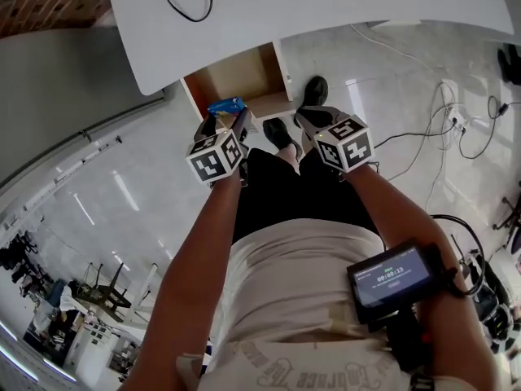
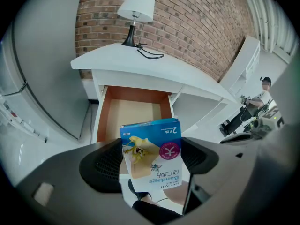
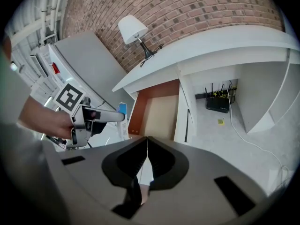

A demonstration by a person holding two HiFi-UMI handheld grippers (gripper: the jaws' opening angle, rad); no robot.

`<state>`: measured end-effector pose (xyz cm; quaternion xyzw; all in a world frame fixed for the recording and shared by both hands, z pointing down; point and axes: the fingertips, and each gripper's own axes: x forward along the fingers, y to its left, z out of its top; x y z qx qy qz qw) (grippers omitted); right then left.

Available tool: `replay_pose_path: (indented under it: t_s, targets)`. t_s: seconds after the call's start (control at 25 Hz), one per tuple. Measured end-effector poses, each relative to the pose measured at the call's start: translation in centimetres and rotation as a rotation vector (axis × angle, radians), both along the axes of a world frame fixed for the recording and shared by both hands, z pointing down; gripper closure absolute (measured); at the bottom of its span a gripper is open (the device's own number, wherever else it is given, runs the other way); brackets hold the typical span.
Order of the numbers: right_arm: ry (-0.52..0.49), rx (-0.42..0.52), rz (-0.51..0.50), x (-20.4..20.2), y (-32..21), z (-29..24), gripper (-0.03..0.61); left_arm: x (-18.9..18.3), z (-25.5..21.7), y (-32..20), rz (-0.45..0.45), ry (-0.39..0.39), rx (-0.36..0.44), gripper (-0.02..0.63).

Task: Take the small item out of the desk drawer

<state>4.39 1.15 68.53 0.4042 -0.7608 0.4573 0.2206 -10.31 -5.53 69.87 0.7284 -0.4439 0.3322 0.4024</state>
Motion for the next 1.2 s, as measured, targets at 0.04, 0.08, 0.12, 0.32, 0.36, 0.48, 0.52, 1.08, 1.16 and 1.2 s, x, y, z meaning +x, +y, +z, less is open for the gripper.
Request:
replay_pose_path:
  t_s: [0.04,0.08,0.12,0.32,0.36,0.48,0.52,1.08,1.16,1.2]
  targets:
    - [0.000,-0.001,-0.003,-0.3,0.2,-0.4,0.572,-0.3,-0.4,0.2,-0.005,0.002,0.000,0.230]
    - [0.001,0.001,-0.010,-0.6,0.2,-0.7,0.572,-0.7,-0.8,0.3,-0.009,0.003,0.001,0.230]
    - [0.002,0.006,-0.018,-1.0,0.2,-1.0,0.572,-1.1,-1.2,0.3,-0.014,0.003,0.004,0.230]
    - [0.011,0.037,-0.034,-1.4,-0.1,-2.7,0.572,-1.7,-3.3,0.1,-0.019,0.014,0.034,0.230]
    - [0.014,0.039,-0.033,-1.4,-0.1,-2.9,0.572,-1.6,-3.7,0.2,-0.015,0.017,0.042,0.230]
    - [0.025,0.043,-0.038,-1.2,-0.2,-3.5,0.572,-1.7,-4.8,0.1,-0.021,0.040,0.061,0.230]
    - [0.031,0.045,-0.043,-1.3,-0.3,-3.7,0.572,-1.9,-5.1,0.1,-0.030,0.052,0.065,0.230]
    - [0.078,0.087,-0.031,-0.5,-1.5,-7.4,0.572,-2.7,-9.4,1.1,-0.051,0.156,0.132,0.230]
    - [0.081,0.093,-0.023,-0.4,-1.7,-7.9,0.572,-3.1,-10.0,0.9,-0.054,0.161,0.146,0.230]
    - [0.084,0.097,-0.023,-0.3,-1.8,-8.1,0.572,-3.3,-10.2,0.8,-0.058,0.165,0.154,0.230]
